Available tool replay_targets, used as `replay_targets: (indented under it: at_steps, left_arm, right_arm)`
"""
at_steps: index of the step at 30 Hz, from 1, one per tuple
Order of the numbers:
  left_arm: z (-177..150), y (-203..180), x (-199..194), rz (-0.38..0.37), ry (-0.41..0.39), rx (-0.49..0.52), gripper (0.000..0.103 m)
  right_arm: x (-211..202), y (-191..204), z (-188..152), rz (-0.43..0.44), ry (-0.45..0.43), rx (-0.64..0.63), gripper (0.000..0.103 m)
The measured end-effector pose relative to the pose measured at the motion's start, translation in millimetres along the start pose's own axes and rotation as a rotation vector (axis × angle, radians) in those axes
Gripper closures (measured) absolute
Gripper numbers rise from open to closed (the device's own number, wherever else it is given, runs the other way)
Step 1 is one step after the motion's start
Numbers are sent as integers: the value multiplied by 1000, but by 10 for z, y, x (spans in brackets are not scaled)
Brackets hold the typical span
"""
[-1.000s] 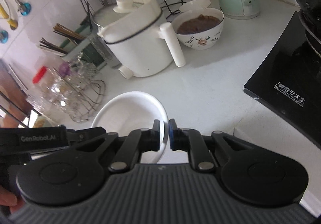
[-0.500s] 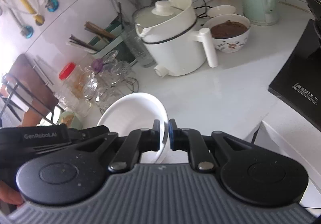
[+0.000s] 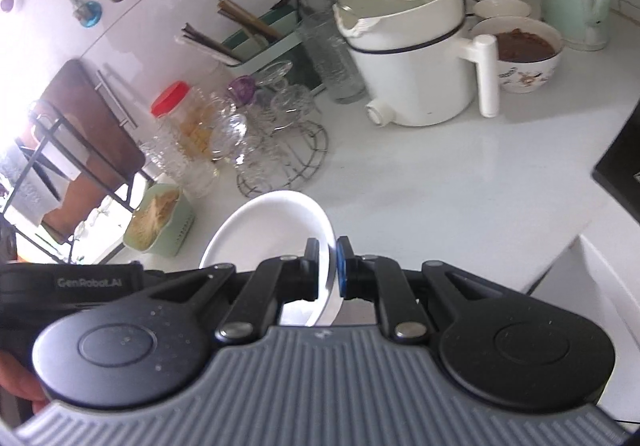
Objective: Organize plates and bowls
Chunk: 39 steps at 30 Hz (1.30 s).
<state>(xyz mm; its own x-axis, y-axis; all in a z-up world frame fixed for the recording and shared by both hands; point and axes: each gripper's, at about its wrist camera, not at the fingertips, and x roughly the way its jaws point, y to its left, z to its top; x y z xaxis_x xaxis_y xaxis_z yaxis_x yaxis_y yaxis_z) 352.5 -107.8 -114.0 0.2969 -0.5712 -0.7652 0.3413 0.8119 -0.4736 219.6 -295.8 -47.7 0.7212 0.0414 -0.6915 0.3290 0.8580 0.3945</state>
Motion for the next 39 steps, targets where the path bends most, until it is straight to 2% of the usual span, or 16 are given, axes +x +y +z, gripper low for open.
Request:
replay_targets:
  at_steps: [10,13,16,25,29,31,35,39]
  left_arm:
    - [100,425,-208,73,-69,-35,81]
    - [98,546,-141,105,-52,-40,81]
    - [79,657,-71,99,-35,-50,81]
    - [48,715,263,97,10,-62,80]
    - [97,649,327,125,12,-20,80]
    - [115,661,341,117,22,-27,75]
    - [118,685,303,118,19,-37,56]
    - [105,736,201,114,-21,-61,52]
  right_arm:
    - [415,399,-34,61,38,-66,91]
    - [543,518,-78,47,68,-110,91]
    - [595,601,-113,23,71,-149,91]
    - [781,484,-233,-52,101,-143,90]
    - [822,392,-239,-40,110,-117,89]
    - [829,359,-228,-26,115,-113,89]
    - [848,328,-196,5,138,-119,89]
    - [838,336,-178,-7,142,-136,87]
